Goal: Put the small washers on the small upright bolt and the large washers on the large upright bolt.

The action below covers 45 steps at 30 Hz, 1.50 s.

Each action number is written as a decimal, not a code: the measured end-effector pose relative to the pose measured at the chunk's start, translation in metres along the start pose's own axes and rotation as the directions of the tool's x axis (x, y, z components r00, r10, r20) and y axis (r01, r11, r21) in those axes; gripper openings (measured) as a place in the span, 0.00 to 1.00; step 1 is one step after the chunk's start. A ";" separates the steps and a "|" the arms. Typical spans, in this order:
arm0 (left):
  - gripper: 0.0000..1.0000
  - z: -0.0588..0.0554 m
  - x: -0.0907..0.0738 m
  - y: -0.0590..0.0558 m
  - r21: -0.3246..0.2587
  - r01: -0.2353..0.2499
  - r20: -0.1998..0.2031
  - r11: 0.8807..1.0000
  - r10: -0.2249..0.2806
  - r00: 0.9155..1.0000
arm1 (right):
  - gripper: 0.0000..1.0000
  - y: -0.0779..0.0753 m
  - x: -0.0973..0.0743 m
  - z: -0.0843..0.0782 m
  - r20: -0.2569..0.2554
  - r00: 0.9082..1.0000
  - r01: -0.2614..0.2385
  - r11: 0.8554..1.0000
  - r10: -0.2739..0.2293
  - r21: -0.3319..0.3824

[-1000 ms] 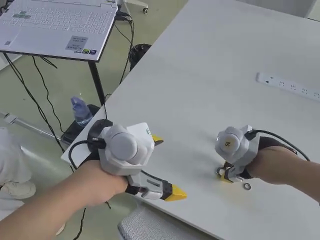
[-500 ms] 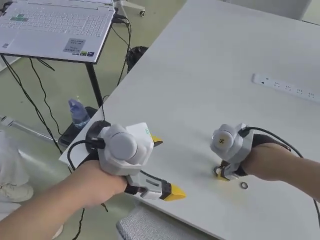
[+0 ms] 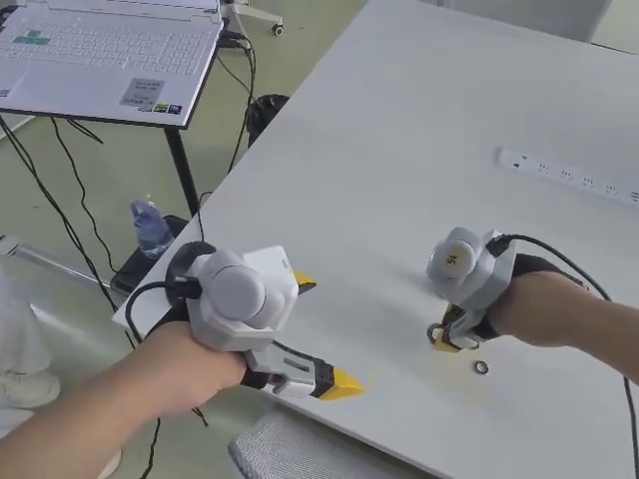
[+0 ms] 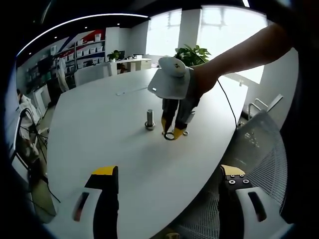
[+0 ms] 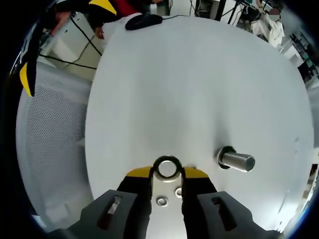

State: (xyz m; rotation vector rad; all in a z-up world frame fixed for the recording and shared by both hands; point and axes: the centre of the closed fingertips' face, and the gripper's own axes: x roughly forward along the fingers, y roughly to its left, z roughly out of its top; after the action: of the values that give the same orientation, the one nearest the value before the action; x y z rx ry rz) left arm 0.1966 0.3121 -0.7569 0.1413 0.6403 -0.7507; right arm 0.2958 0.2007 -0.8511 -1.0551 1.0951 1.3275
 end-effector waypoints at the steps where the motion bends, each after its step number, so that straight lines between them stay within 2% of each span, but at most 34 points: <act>1: 0.82 0.000 0.000 0.000 -0.001 0.000 0.001 1.000 0.000 1.000 | 0.21 -0.001 -0.002 -0.001 -0.001 1.000 0.000 1.000 0.000 0.003; 9: 0.82 0.002 0.002 -0.001 0.002 0.004 0.005 1.000 -0.004 1.000 | 0.21 -0.008 -0.029 -0.007 -0.012 1.000 0.010 1.000 -0.010 -0.003; 17: 0.84 0.003 0.005 -0.001 -0.001 -0.001 0.005 1.000 0.001 1.000 | 0.22 -0.014 -0.045 -0.021 -0.015 0.999 0.029 0.999 -0.029 0.016; 23: 0.87 0.007 0.005 0.002 -0.004 -0.008 0.020 1.000 0.009 1.000 | 0.22 -0.019 -0.053 -0.025 -0.004 0.999 0.042 0.998 -0.041 0.037; 36: 0.94 0.004 0.008 0.007 -0.018 -0.024 0.023 1.000 0.024 0.999 | 0.22 -0.029 -0.064 -0.013 0.022 0.998 0.060 0.996 -0.061 0.061; 45: 0.96 0.009 0.010 0.016 -0.027 -0.041 0.051 0.999 0.043 0.998 | 0.22 -0.053 -0.066 0.001 0.052 0.995 0.077 0.994 -0.082 0.081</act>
State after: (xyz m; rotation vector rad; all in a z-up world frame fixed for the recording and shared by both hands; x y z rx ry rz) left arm 0.2174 0.3146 -0.7576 0.1106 0.5960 -0.7030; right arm 0.3516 0.1900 -0.7883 -0.9881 1.0453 1.2336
